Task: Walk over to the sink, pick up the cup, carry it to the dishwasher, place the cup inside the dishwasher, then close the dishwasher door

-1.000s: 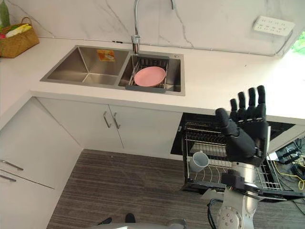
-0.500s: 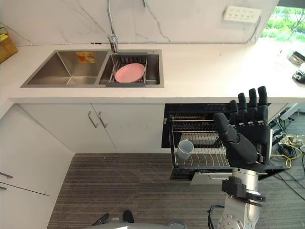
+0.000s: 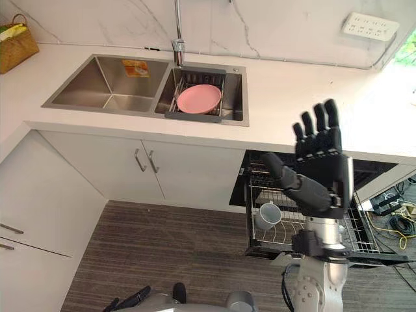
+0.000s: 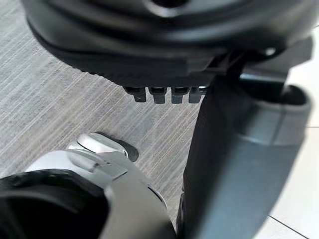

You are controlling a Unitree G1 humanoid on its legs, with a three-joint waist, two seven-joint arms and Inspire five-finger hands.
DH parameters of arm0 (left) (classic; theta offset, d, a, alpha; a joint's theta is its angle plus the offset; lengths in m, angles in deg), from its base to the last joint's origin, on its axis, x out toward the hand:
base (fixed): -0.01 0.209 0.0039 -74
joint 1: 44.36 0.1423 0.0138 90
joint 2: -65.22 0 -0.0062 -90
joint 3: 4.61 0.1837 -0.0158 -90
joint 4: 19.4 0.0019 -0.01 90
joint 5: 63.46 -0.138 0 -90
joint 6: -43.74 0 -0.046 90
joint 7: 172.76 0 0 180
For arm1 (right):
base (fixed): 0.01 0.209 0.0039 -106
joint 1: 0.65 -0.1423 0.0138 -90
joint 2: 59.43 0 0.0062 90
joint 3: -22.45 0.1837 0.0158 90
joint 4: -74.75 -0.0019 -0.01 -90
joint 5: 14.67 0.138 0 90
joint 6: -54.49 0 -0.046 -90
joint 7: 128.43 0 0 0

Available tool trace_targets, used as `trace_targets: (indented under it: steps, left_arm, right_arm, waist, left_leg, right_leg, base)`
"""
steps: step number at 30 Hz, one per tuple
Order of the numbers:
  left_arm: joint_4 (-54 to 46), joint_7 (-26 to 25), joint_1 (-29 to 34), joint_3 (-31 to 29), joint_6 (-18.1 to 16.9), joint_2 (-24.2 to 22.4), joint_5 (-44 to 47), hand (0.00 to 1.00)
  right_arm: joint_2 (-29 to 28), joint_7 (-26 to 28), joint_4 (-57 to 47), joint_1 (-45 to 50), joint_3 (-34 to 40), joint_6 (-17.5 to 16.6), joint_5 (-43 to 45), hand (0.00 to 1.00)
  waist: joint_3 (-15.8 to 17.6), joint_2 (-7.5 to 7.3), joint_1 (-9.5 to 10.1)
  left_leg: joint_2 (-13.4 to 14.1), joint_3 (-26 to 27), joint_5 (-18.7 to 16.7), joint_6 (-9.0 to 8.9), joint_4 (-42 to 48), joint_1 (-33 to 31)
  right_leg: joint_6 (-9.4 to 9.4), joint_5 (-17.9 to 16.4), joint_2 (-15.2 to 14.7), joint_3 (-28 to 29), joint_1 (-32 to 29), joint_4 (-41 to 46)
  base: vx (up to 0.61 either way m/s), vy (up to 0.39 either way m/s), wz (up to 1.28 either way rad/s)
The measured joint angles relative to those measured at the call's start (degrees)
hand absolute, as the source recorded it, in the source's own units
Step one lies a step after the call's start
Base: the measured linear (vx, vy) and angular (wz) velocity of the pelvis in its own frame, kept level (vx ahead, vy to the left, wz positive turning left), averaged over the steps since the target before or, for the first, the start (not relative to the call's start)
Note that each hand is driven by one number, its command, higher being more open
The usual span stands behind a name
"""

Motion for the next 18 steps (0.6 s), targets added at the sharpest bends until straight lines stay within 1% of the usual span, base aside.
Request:
trace_targets:
  steps: [1,2,3,5,6,7,8,9,11,12,13,14,15,16,17,18]
  left_arm:
    - [0.2,-0.1,0.0,0.0,0.0,0.0,-0.1,1.00]
    - [0.1,-0.4,0.3,0.0,-0.6,-0.5,0.0,1.00]
    - [0.1,-0.7,0.4,0.1,-0.8,-0.7,0.0,1.00]
    - [-0.2,-1.6,0.2,0.0,-0.9,-1.0,0.1,1.00]
    - [-0.2,-1.7,0.0,0.0,-0.8,-1.0,0.1,1.00]
    - [-0.2,-2.0,-0.4,0.0,-0.7,-1.5,0.0,1.00]
    - [-0.3,-2.2,-0.3,0.0,-0.8,-1.8,0.0,1.00]
    - [-0.3,-2.4,-0.1,-0.4,-0.7,-2.2,0.0,1.00]
    - [-0.8,-2.4,-0.1,-1.1,-0.6,-2.4,0.0,1.00]
    - [-1.3,-2.4,-0.1,-1.2,-0.2,-2.4,0.1,1.00]
    - [-1.7,-2.4,-0.1,-1.5,-0.1,-2.6,0.1,1.00]
    - [-1.9,-2.1,-0.1,-2.4,-0.2,-3.1,0.1,1.00]
    - [-2.0,-1.9,-0.1,-2.5,-0.4,-3.2,0.1,1.00]
    - [-1.8,-1.8,0.3,-2.6,-1.3,-3.7,0.1,1.00]
    - [-1.6,-1.8,0.5,-2.7,-1.7,-3.9,0.1,1.00]
    - [-1.2,-1.8,0.9,-2.9,-2.4,-4.1,0.2,1.00]
  right_arm:
    - [0.2,0.0,0.1,0.0,-0.4,0.3,0.0,1.00]
    - [0.9,-0.1,0.1,0.0,-1.2,0.8,-0.1,1.00]
    - [1.0,-0.1,0.1,0.0,-1.6,0.9,-0.1,1.00]
    - [1.0,-0.1,0.0,0.0,-2.8,0.9,-0.9,1.00]
    - [1.0,-0.1,0.0,0.0,-2.8,0.9,-1.3,1.00]
    - [1.1,-0.3,0.1,0.4,-2.4,1.2,-1.8,1.00]
    - [1.1,-0.5,0.1,0.8,-2.3,1.5,-1.7,1.00]
    - [1.1,-1.0,0.0,1.9,-2.0,1.9,-1.7,1.00]
    - [1.1,-1.2,-0.8,3.1,-1.8,2.0,-1.6,1.00]
    - [1.1,-1.3,-2.2,3.2,-1.6,1.9,-1.7,1.00]
    - [1.0,-1.4,-2.9,3.0,-1.4,1.8,-1.7,1.00]
    - [0.7,-1.4,-3.2,2.2,-1.4,1.3,-1.7,1.00]
    - [0.4,-1.4,-3.2,1.8,-1.4,1.1,-1.7,1.00]
    - [0.4,-1.3,-3.1,0.9,-1.4,0.8,-1.7,1.00]
    - [0.4,-1.3,-2.9,0.6,-1.4,0.6,-1.7,1.00]
    - [0.5,-1.2,-2.7,0.2,-1.5,0.5,-1.7,1.00]
  waist:
    - [-0.3,-0.30,0.15]
    - [-0.9,0.70,1.29]
    - [-1.1,0.81,1.41]
    - [-1.3,0.61,1.99]
    - [-1.3,0.60,2.04]
    - [-0.9,1.39,1.68]
    - [-0.8,1.68,1.63]
    - [-0.5,1.92,1.72]
    - [-0.7,2.25,1.64]
    - [-0.5,1.99,1.60]
    - [-0.2,1.80,1.67]
    - [-0.1,1.62,2.49]
    - [-0.1,1.63,2.69]
    - [-0.3,2.08,2.81]
    - [-0.3,2.18,2.80]
    - [-0.5,2.36,2.76]
  left_leg:
    - [0.0,0.4,-0.5,-0.20,0.7,0.0]
    - [0.9,1.7,-0.9,-0.52,1.1,-0.6]
    - [1.0,2.1,-0.9,-0.53,1.2,-1.1]
    - [1.0,4.1,-1.1,-0.76,2.3,-3.7]
    - [0.9,4.3,-1.3,-0.88,2.9,-4.5]
    - [1.3,4.1,-2.1,-1.20,4.4,-5.3]
    - [1.5,4.0,-2.7,-1.14,5.3,-5.5]
    - [2.5,3.6,-4.6,-1.43,9.3,-6.4]
    - [3.2,3.1,-6.2,-1.78,13.6,-8.0]
    - [3.3,3.4,-6.4,-2.11,16.3,-9.4]
    - [3.4,3.5,-7.1,-1.89,18.2,-10.6]
    - [3.7,2.8,-8.1,-1.36,20.1,-11.9]
    - [4.0,1.7,-8.0,-1.54,20.2,-12.3]
    - [4.9,-1.5,-7.5,-2.61,19.8,-12.5]
    - [5.3,-2.3,-7.3,-3.06,19.1,-12.1]
    - [6.3,-2.3,-6.4,-4.94,18.3,-11.4]
  right_leg:
    - [0.34,-0.2,-0.1,-0.6,1.1,-1.8]
    - [0.43,-0.3,0.4,-0.6,2.8,-7.1]
    - [0.49,-0.4,0.6,-0.6,3.4,-9.5]
    - [0.60,-0.5,0.6,-0.8,5.3,-18.5]
    - [0.76,-0.6,0.4,-1.0,5.6,-20.1]
    - [1.07,-0.7,0.6,-1.5,5.8,-20.7]
    - [0.92,-0.9,0.8,-1.6,5.9,-20.2]
    - [0.74,-2.1,0.9,-2.2,6.8,-18.9]
    - [0.46,-3.6,1.0,-3.4,7.3,-17.1]
    - [0.37,-3.9,0.4,-4.0,7.4,-16.7]
    - [0.41,-3.9,-0.1,-4.1,7.4,-16.4]
    - [0.76,-4.0,-0.9,-3.8,7.8,-16.2]
    - [1.13,-4.3,-1.5,-3.5,8.0,-16.3]
    - [2.14,-5.6,-2.7,-3.0,9.3,-16.1]
    - [2.90,-6.1,-3.3,-2.5,9.6,-16.0]
    - [4.14,-6.9,-4.1,-1.5,9.8,-15.4]
  base:
    - [-0.01,-0.093,-0.44]
    - [-0.02,-0.062,-0.46]
    - [-0.05,-0.063,-0.57]
    - [-0.07,-0.065,-0.43]
    - [-0.08,-0.077,-0.20]
    - [-0.07,-0.050,0.01]
    - [-0.08,-0.041,0.15]
    - [-0.04,-0.018,0.17]
    - [-0.01,-0.003,0.36]
    - [0.01,0.027,0.39]
    - [0.02,0.067,0.17]
    - [0.03,0.074,-0.02]
    - [0.04,0.180,-0.09]
    - [0.04,0.203,-0.12]
    - [0.05,0.260,-0.27]
    - [0.15,0.376,-0.41]
